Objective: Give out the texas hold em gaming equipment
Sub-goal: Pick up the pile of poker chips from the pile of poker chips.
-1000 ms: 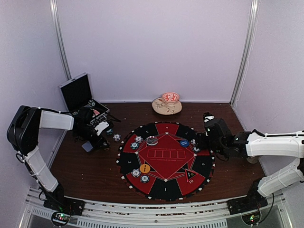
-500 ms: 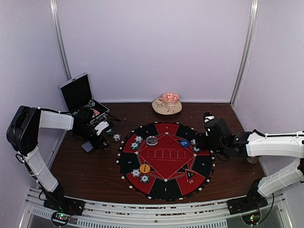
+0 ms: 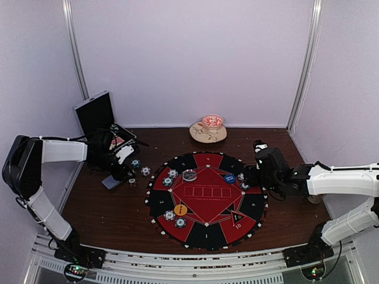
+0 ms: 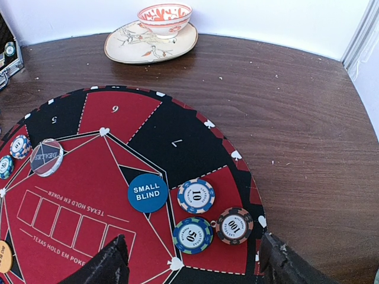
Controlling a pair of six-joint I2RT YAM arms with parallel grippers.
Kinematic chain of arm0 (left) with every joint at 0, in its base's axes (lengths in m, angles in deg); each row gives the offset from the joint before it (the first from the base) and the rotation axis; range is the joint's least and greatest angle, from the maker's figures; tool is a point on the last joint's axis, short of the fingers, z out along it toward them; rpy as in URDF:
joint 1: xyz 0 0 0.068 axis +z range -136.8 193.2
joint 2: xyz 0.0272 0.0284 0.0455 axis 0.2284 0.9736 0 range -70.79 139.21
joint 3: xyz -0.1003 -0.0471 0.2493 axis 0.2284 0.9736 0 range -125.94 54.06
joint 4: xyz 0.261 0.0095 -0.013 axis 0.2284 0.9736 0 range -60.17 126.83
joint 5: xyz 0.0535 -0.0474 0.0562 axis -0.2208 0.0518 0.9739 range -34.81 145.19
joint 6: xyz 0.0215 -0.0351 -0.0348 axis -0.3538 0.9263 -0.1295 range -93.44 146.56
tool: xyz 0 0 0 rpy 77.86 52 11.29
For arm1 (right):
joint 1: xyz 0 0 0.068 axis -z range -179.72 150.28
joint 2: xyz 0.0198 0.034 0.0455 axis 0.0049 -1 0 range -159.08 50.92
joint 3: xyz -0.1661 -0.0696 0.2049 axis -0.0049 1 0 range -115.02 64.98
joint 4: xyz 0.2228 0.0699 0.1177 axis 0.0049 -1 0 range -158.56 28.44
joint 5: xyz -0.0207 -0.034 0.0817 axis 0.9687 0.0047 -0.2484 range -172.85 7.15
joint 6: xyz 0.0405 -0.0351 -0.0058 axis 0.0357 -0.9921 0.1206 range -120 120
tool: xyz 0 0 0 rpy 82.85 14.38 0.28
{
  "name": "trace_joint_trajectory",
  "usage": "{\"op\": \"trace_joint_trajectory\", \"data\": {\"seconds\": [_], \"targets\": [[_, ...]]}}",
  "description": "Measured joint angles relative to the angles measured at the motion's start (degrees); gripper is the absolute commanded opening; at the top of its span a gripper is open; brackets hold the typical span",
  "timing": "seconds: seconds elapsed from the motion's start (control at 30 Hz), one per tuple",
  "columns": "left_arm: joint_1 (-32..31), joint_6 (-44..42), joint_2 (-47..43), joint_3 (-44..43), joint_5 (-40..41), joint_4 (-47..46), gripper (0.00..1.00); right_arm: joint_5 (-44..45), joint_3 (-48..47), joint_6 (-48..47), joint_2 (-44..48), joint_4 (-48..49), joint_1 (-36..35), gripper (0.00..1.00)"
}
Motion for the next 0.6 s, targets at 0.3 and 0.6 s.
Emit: {"op": "trace_joint_trajectory", "data": {"seconds": [0.3, 0.6], "targets": [[0.0, 0.0, -3.5, 0.6, -0.5, 0.0, 0.23, 0.0, 0.0, 0.0, 0.0, 0.0, 0.0, 0.77], [-0.8, -2.2, -6.9, 1.6, -3.6, 1.2, 0.22, 0.0, 0.0, 0.0, 0.0, 0.0, 0.0, 0.77]]}}
